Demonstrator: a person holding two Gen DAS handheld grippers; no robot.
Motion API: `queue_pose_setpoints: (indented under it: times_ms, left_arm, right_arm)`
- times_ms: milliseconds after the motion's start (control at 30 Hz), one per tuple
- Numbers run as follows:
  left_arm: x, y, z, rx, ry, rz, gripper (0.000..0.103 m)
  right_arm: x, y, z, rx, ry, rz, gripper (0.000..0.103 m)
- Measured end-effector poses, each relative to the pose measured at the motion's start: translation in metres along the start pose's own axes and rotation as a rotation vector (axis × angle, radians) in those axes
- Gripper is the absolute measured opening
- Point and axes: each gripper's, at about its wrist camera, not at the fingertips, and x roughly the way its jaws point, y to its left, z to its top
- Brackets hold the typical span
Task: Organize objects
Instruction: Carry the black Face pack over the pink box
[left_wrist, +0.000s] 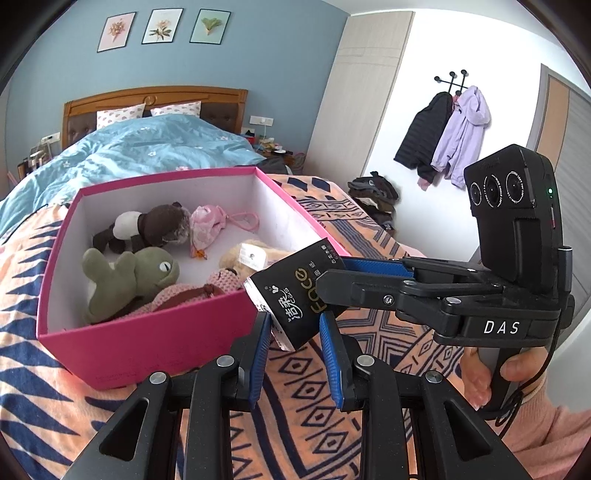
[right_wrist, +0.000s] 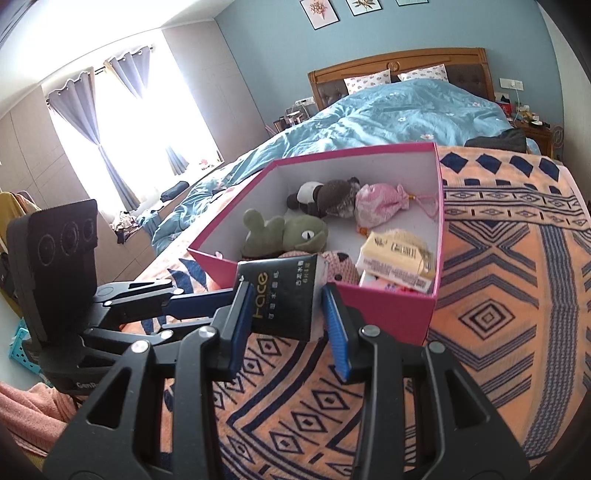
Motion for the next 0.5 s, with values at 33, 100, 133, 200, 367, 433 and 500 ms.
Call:
queue_pose_setpoints:
  times_ms: [33, 100, 133, 200, 367, 433, 500]
  left_arm:
    - [0.0, 0.0, 0.0, 0.001, -0.002, 0.001, 0.026]
    - [0.0, 0.002, 0.003, 0.001, -0.007, 0.004, 0.026]
    - [0.0, 0.003, 0.004, 0.002, -0.008, 0.006, 0.026]
    - [0.001, 0.005, 0.005, 0.002, -0.009, 0.011, 0.026]
    - [0.002, 0.009, 0.012, 0.003, -0.017, 0.021, 0.026]
    - [0.003, 0.011, 0.015, -0.001, -0.019, 0.019, 0.026]
    - [0.004, 0.014, 0.018, -0.004, -0.02, 0.019, 0.026]
  right_arm:
    - [0.0, 0.0, 0.001, -0.002, -0.001, 0.0, 0.041]
    - [0.002, 0.001, 0.004, -0.003, -0.002, 0.001, 0.041]
    - [0.003, 0.0, 0.004, -0.002, -0.003, 0.001, 0.041]
    - [0.005, 0.0, 0.006, -0.003, -0.003, 0.0, 0.041]
    - [0.008, -0.001, 0.013, -0.005, -0.008, 0.0, 0.041]
    - [0.009, -0.001, 0.016, -0.005, -0.011, -0.002, 0.041]
    - [0.011, -0.002, 0.02, -0.005, -0.013, -0.001, 0.041]
